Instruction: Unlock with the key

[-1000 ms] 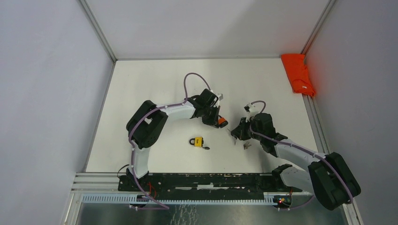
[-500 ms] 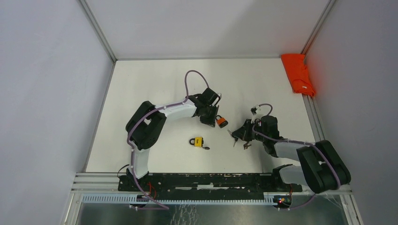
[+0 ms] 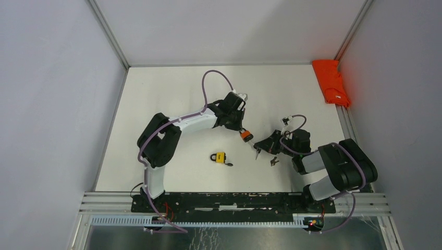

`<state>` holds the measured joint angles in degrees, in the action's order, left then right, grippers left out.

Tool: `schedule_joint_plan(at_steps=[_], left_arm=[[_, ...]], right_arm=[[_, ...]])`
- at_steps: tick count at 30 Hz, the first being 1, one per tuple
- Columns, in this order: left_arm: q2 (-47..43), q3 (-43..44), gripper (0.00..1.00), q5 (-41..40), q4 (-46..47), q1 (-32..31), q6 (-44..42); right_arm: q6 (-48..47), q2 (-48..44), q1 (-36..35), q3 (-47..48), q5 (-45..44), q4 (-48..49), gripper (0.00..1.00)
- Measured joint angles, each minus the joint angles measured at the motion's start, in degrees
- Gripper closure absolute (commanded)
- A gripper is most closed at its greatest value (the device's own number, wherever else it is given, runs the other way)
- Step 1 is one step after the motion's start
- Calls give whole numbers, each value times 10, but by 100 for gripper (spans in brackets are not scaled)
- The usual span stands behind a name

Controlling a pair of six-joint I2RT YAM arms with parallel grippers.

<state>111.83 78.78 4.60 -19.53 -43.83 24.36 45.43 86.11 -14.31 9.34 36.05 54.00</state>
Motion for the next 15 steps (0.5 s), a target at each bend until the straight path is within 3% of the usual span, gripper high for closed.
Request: schedule_joint_plan(at_steps=[15], left_arm=[[54,0,98,5,47,3,-22]], right_arm=[[25,59,9,2,-4,35,100]])
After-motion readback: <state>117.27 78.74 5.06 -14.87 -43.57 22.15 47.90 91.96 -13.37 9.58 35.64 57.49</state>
